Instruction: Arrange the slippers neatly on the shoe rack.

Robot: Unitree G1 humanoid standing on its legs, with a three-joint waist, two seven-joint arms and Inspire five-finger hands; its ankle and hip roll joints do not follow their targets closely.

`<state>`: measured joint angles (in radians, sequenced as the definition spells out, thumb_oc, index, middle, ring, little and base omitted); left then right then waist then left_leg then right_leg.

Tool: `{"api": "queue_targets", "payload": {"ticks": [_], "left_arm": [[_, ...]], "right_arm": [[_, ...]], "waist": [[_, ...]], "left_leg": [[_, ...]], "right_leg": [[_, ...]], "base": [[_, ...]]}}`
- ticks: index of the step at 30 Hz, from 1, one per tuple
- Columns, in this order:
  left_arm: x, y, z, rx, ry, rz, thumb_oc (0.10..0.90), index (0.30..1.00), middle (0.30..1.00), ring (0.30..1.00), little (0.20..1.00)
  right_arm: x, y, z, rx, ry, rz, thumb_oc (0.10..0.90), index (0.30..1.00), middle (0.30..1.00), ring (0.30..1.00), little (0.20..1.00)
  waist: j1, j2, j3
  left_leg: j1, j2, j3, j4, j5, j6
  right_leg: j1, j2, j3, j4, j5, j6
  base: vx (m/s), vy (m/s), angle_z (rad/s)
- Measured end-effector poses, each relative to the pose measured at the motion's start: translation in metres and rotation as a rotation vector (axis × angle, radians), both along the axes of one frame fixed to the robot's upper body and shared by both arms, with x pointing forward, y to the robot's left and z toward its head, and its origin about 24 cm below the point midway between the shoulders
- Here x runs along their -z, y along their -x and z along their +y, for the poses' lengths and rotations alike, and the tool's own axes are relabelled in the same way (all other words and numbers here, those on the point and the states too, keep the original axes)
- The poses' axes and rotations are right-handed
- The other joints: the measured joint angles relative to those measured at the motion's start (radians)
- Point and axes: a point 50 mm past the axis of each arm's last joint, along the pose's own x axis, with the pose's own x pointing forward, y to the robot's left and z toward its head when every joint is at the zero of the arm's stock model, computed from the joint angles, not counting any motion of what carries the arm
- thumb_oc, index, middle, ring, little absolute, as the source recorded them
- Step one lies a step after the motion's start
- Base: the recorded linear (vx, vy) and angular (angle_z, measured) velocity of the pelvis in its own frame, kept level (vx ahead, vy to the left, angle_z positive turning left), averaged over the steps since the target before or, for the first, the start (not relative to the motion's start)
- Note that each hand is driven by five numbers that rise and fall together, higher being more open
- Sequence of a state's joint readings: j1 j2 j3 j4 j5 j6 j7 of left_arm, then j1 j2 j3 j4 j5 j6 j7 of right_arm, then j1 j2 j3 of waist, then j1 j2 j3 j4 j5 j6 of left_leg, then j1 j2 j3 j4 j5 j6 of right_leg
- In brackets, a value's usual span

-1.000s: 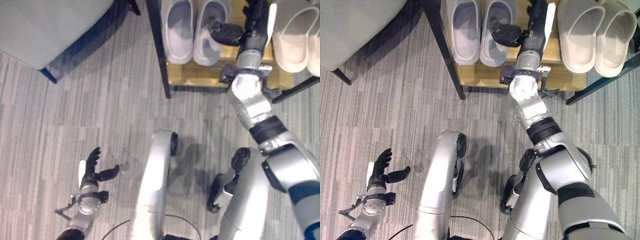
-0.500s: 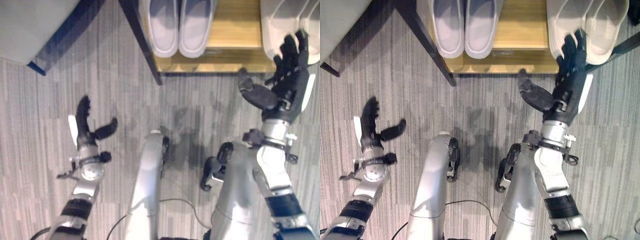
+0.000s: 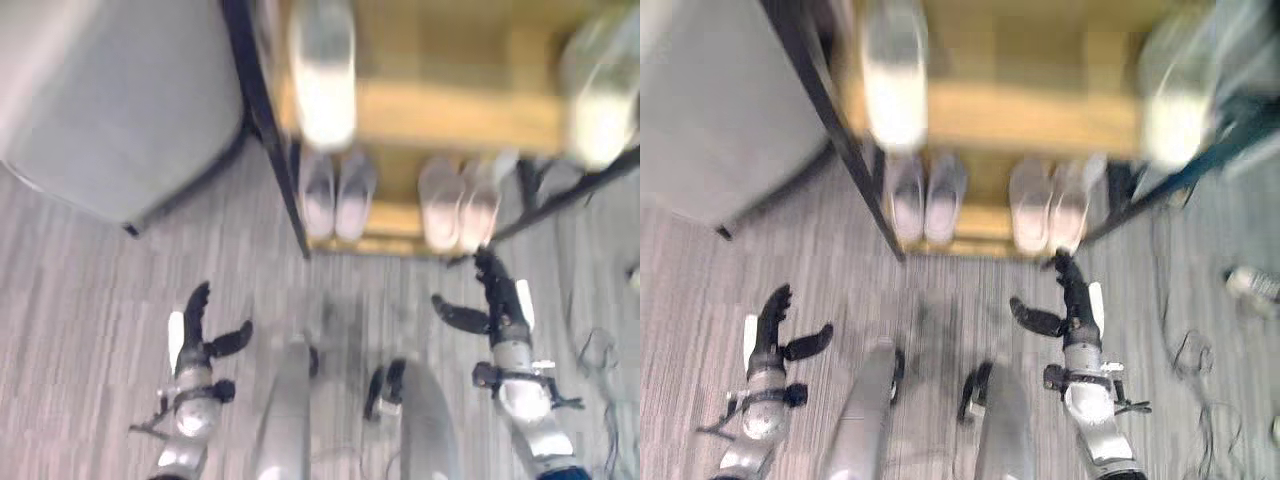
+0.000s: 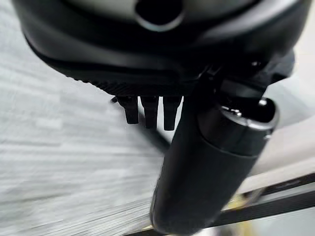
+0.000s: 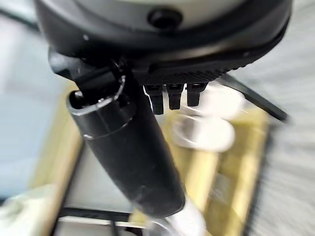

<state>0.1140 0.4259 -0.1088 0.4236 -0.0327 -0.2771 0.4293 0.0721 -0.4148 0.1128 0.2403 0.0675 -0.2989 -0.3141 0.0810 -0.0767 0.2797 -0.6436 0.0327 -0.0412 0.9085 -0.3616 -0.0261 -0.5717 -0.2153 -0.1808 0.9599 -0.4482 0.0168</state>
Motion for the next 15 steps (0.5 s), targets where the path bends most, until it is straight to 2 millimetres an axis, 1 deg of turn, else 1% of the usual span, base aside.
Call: {"api": "queue_targets", "payload": {"ticks": [1,2,3,4,5,6,7,8,9,10,11,13,14,15], "left_arm": [[0.004,0.003,0.001,0.023,-0.007,0.030,0.800,0.900,0.900,0.900,0.900],[0.012,0.006,-0.004,0.076,-0.003,0.078,0.800,0.900,0.900,0.900,0.900],[0.013,0.004,-0.006,0.092,-0.010,0.082,0.800,0.900,0.900,0.900,0.900],[0.022,0.002,-0.010,0.132,-0.033,0.141,0.800,0.900,0.900,0.900,0.900],[0.027,0.006,-0.010,0.151,-0.025,0.180,0.800,0.900,0.900,0.900,0.900],[0.033,0.010,-0.016,0.169,0.001,0.199,0.800,0.900,0.900,0.900,0.900],[0.036,0.012,-0.020,0.174,0.017,0.212,0.800,0.900,0.900,0.900,0.900],[0.045,0.020,-0.023,0.173,0.042,0.252,0.800,0.900,0.900,0.900,0.900],[0.050,0.024,-0.026,0.181,0.054,0.276,0.800,0.900,0.900,0.900,0.900],[0.056,0.029,-0.028,0.179,0.062,0.305,0.800,0.900,0.900,0.900,0.900],[0.065,0.036,-0.030,0.179,0.071,0.358,0.800,0.900,0.900,0.900,0.900],[0.071,0.039,-0.033,0.199,0.066,0.404,0.800,0.900,0.900,0.900,0.900],[0.073,0.038,-0.034,0.208,0.058,0.420,0.800,0.900,0.900,0.900,0.900],[0.078,0.041,-0.038,0.242,0.030,0.460,0.800,0.900,0.900,0.900,0.900]], "right_arm": [[0.007,0.002,-0.002,0.007,0.020,0.032,0.800,0.900,0.900,0.900,0.900],[0.025,0.010,-0.004,0.041,0.010,0.106,0.800,0.900,0.900,0.900,0.900],[0.032,0.014,-0.006,0.053,0.009,0.135,0.800,0.900,0.900,0.900,0.900],[0.048,0.017,-0.005,0.081,-0.012,0.200,0.800,0.900,0.900,0.900,0.900],[0.063,0.024,-0.001,0.098,-0.036,0.272,0.800,0.900,0.900,0.900,0.900],[0.075,0.035,0.001,0.114,-0.050,0.335,0.800,0.900,0.900,0.900,0.900],[0.081,0.043,0.001,0.124,-0.053,0.368,0.800,0.900,0.900,0.900,0.900],[0.097,0.056,0.001,0.150,-0.065,0.448,0.800,0.900,0.900,0.900,0.900],[0.108,0.070,0.001,0.170,-0.068,0.511,0.800,0.900,0.900,0.900,0.900],[0.117,0.079,0.000,0.185,-0.069,0.564,0.800,0.900,0.900,0.900,0.900],[0.132,0.097,0.000,0.216,-0.072,0.674,0.800,0.900,0.900,0.900,0.900],[0.144,0.116,0.000,0.245,-0.083,0.761,0.800,0.900,0.900,0.900,0.900],[0.149,0.119,0.002,0.255,-0.089,0.793,0.800,0.900,0.900,0.900,0.900],[0.156,0.126,0.006,0.285,-0.133,0.844,0.800,0.900,0.900,0.900,0.900]], "waist": [[0.000,0.002,-0.018],[-0.002,0.009,-0.093],[-0.006,0.013,-0.112],[-0.012,0.013,-0.116],[-0.018,0.008,-0.125],[-0.025,0.011,-0.142],[-0.029,0.011,-0.150],[-0.033,0.007,-0.159],[-0.043,0.011,-0.163],[-0.053,0.014,-0.164],[-0.054,0.015,-0.169],[-0.060,0.020,-0.170],[-0.060,0.021,-0.171],[-0.062,0.031,-0.177]], "left_leg": [[0.071,-0.002,0.006,-0.079,0.033,0.001],[0.153,-0.001,0.012,-0.215,0.087,-0.004],[0.179,0.000,0.017,-0.248,0.096,0.004],[0.259,0.000,0.025,-0.333,0.129,0.005],[0.325,0.002,0.035,-0.406,0.155,0.003],[0.375,0.004,0.041,-0.466,0.172,0.003],[0.391,0.004,0.048,-0.495,0.180,0.006],[0.440,0.002,0.064,-0.560,0.206,0.008],[0.467,0.002,0.067,-0.595,0.219,0.007],[0.490,0.002,0.065,-0.622,0.229,0.008],[0.531,0.002,0.073,-0.673,0.244,0.008],[0.564,0.002,0.082,-0.723,0.266,0.011],[0.575,0.002,0.085,-0.739,0.273,0.011],[0.622,0.003,0.093,-0.811,0.306,0.010]], "right_leg": [[0.069,0.002,-0.009,-0.076,0.032,0.006],[0.149,0.015,-0.026,-0.222,0.090,0.024],[0.179,0.018,-0.030,-0.256,0.103,0.022],[0.254,0.023,-0.035,-0.335,0.135,0.027],[0.313,0.035,-0.032,-0.411,0.168,0.031],[0.357,0.044,-0.034,-0.479,0.192,0.033],[0.371,0.045,-0.034,-0.505,0.200,0.032],[0.407,0.051,-0.025,-0.557,0.226,0.038],[0.434,0.055,-0.025,-0.597,0.241,0.040],[0.464,0.061,-0.030,-0.629,0.257,0.041],[0.495,0.066,-0.026,-0.673,0.275,0.042],[0.518,0.072,-0.019,-0.713,0.296,0.042],[0.526,0.073,-0.017,-0.725,0.303,0.041],[0.561,0.080,-0.016,-0.776,0.324,0.044]], "base": [[0.20,-0.041,0.00],[0.19,-0.062,-0.01],[0.35,-0.093,-0.03],[0.21,-0.067,-0.13],[0.30,-0.042,-0.19],[0.15,-0.011,-0.22],[0.28,-0.042,-0.25],[0.13,-0.032,-0.21],[0.18,-0.032,-0.14],[0.09,-0.024,-0.11],[0.11,-0.033,-0.10],[0.11,-0.061,-0.15],[0.11,-0.097,-0.13],[0.06,-0.132,-0.12]]}}
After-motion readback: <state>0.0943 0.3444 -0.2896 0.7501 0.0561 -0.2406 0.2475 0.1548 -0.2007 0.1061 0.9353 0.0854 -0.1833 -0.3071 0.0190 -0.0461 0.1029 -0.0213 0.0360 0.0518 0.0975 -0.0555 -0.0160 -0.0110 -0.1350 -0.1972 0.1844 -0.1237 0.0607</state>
